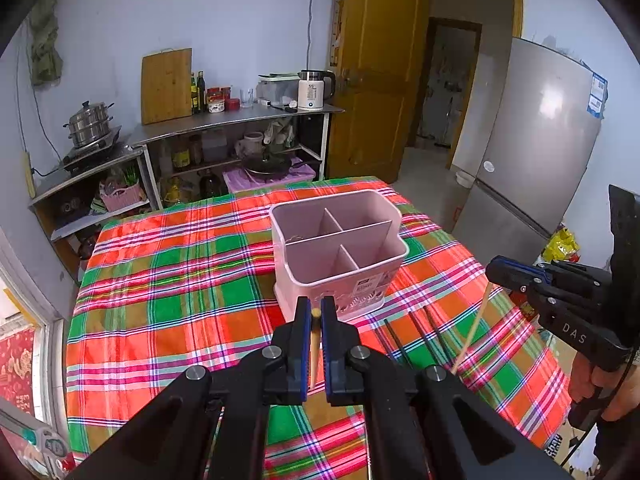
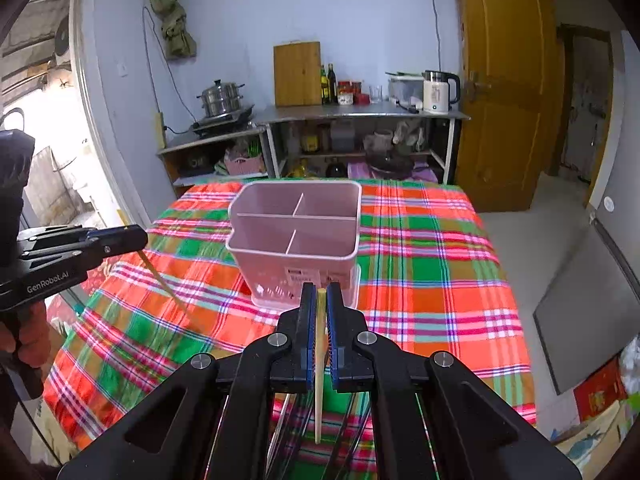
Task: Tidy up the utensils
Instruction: 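Close the left tool on its wooden chopstick while the right tool closes on another, then carry both wooden chopsticks over the pink basket and open both tools to drop them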
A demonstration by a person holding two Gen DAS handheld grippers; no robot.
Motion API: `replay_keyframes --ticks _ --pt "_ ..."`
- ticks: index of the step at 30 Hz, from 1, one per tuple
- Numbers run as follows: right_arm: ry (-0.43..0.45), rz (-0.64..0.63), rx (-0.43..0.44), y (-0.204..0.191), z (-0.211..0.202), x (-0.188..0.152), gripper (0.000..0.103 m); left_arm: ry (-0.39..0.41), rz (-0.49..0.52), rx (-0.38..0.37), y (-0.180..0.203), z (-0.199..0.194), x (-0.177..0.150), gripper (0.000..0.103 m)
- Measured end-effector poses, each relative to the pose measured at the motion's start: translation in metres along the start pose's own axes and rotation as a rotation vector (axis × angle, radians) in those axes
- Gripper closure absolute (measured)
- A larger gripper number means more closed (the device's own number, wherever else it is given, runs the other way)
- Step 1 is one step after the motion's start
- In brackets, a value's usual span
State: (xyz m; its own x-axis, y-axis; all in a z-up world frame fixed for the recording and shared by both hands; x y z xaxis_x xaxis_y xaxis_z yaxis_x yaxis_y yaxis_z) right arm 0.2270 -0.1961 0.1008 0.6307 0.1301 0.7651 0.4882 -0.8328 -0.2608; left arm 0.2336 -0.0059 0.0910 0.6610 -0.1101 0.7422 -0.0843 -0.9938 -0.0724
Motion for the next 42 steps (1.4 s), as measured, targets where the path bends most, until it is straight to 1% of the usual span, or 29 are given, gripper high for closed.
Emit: replay_keyframes --ticks 5,11,15,24,29,31,33,36,42 --pt "0.027 0.003 0.007 -0.001 -0.007 0.006 0.098 0.004 -0.002 -0.01 0.003 -0.006 0.005 0.098" --pt "0.074 -0.012 0.023 -0.007 -0.015 0.028 0.098 0.011 -0.009 -0.028 0.005 -0.013 0.023 0.098" --pt "0.114 -0.028 0.037 -0.011 -0.017 0.049 0.098 0.02 -0.028 -0.044 0.003 -0.017 0.043 0.098" --pt "0.22 -0.016 0.07 -0.014 -0.01 0.104 0.098 0.093 -0.076 -0.053 -0.008 -0.029 0.105 0.099" --pt "0.273 -0.004 0.083 -0.012 -0.002 0.128 0.098 0.126 -0.098 -0.046 -0.014 -0.024 0.133 0.098" --pt "0.286 -0.002 0.086 -0.01 0.005 0.135 0.098 0.128 -0.102 -0.036 -0.017 -0.015 0.141 0.098" --pt "0.289 -0.004 0.089 -0.008 0.015 0.14 0.098 0.122 -0.106 -0.04 -0.019 -0.006 0.144 0.098" --pt "0.282 0.0 0.098 -0.005 0.031 0.139 0.098 0.091 -0.111 -0.046 -0.019 0.017 0.139 0.098" --pt "0.232 0.032 0.106 0.006 0.068 0.118 0.098 0.01 -0.133 -0.063 -0.02 0.065 0.112 0.098"
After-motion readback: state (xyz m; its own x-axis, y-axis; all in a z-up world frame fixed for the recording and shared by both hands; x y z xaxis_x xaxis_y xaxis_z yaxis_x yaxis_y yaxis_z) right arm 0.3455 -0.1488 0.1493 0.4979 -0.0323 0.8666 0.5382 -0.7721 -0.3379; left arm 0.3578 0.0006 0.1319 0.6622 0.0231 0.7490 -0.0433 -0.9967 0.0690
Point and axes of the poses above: each gripper's, at about its wrist camera, not at the fingertips, and z roughly the way its jaws point, y to its right, x to its top, the point moved 4 cm from there along z, roughly the way its jaws point, and after that the axes turned 14 degrees about x, right-handed, at the moved point
